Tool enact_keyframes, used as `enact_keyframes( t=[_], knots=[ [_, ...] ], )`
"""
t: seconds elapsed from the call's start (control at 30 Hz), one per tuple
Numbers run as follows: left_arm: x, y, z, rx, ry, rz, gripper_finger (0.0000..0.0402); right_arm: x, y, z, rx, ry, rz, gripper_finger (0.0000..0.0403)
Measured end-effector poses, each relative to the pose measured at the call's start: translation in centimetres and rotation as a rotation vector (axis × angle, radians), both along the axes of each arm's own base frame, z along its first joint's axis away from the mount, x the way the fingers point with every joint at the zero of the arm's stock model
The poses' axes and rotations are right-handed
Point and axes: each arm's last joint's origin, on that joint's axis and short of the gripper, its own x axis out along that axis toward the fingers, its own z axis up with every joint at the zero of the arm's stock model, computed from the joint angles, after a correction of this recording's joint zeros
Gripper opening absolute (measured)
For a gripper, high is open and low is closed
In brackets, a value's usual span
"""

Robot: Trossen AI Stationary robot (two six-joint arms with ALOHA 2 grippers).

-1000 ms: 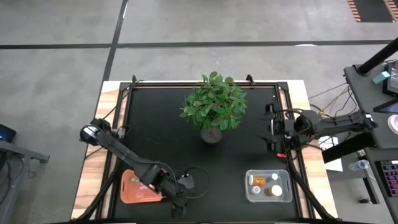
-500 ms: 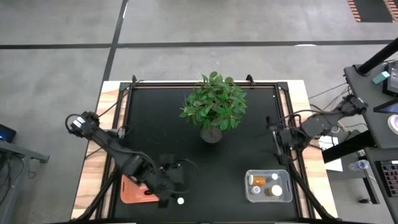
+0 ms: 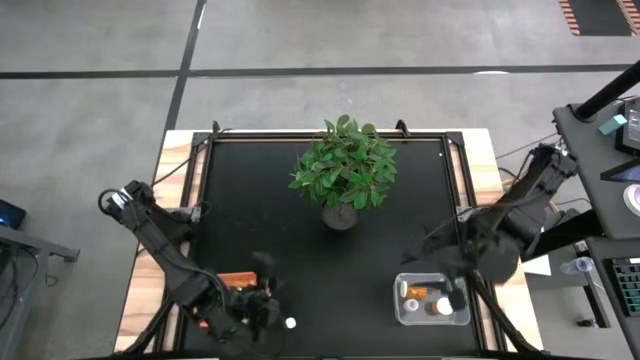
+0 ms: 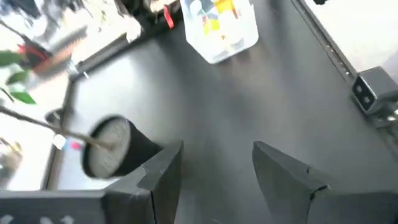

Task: Pick and place medicine bottles into bin by pill shape (circle, oval)
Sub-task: Put the bottom blue capsule bottle into the transparent bin

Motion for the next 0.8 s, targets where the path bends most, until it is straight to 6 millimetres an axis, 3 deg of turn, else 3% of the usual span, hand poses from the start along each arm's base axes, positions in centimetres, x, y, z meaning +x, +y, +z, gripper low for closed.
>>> enact_keyframes(
  t=[0.27, 0.6, 0.8],
  knots=[
    [0.0, -0.6, -0.8, 0.084, -0.056, -0.048, 0.0176, 3.4, 5.2, 1.4, -0.007, 0.033, -0.024, 0.0228],
    [-1.1, 0.1, -3.0, 0.134, -0.126, 0.006, 0.0176, 7.9, 10.4, 0.1, -0.059, 0.073, -0.047, 0.0226],
    [-2.7, 0.9, -4.0, 0.108, -0.263, -0.059, 0.0176, 11.3, 11.8, -0.7, -0.067, 0.081, -0.09, 0.0226]
  ],
)
